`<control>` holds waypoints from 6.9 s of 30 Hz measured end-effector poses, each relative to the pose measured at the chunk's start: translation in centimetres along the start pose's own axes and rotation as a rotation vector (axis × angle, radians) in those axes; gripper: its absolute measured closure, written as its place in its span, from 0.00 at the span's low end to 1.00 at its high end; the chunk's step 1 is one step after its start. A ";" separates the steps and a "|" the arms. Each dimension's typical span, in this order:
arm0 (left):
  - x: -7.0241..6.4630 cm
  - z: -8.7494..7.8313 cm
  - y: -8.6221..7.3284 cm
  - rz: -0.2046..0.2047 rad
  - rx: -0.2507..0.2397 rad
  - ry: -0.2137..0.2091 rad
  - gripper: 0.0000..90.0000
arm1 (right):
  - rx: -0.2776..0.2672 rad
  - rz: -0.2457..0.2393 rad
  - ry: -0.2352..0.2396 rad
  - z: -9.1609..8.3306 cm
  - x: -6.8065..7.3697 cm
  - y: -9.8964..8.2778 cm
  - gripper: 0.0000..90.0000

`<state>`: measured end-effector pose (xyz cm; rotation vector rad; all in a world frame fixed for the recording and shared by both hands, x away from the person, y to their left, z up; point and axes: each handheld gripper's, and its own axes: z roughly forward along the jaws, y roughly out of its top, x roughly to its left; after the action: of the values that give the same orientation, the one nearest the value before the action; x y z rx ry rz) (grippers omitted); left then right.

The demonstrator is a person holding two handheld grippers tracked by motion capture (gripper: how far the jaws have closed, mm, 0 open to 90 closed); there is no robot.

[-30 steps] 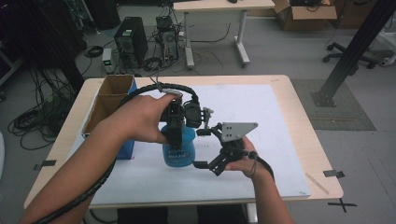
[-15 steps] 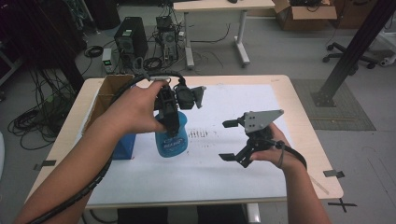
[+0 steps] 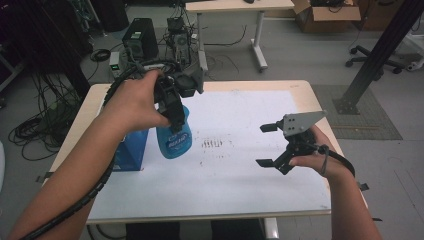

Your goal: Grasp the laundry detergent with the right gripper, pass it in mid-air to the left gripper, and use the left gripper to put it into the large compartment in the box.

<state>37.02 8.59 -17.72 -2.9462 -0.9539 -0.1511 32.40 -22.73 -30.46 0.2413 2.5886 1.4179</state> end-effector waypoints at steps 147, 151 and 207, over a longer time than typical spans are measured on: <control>16.6 6.2 -10.6 -0.909 0.097 -0.090 0.42 | 0.791 -0.044 0.190 0.9 -4.1 4.9 0.04; 16.3 7.0 -10.5 -0.906 0.098 -0.091 0.42 | 0.794 -0.044 0.193 1.0 -4.1 5.0 0.04; 15.2 13.6 -10.5 -0.885 0.107 -0.101 0.42 | 0.784 -0.048 0.193 1.4 -3.8 4.8 0.04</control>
<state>44.19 26.93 -29.54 -2.2347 -2.1165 0.0291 36.73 -19.87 -26.83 0.1400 3.1561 0.3555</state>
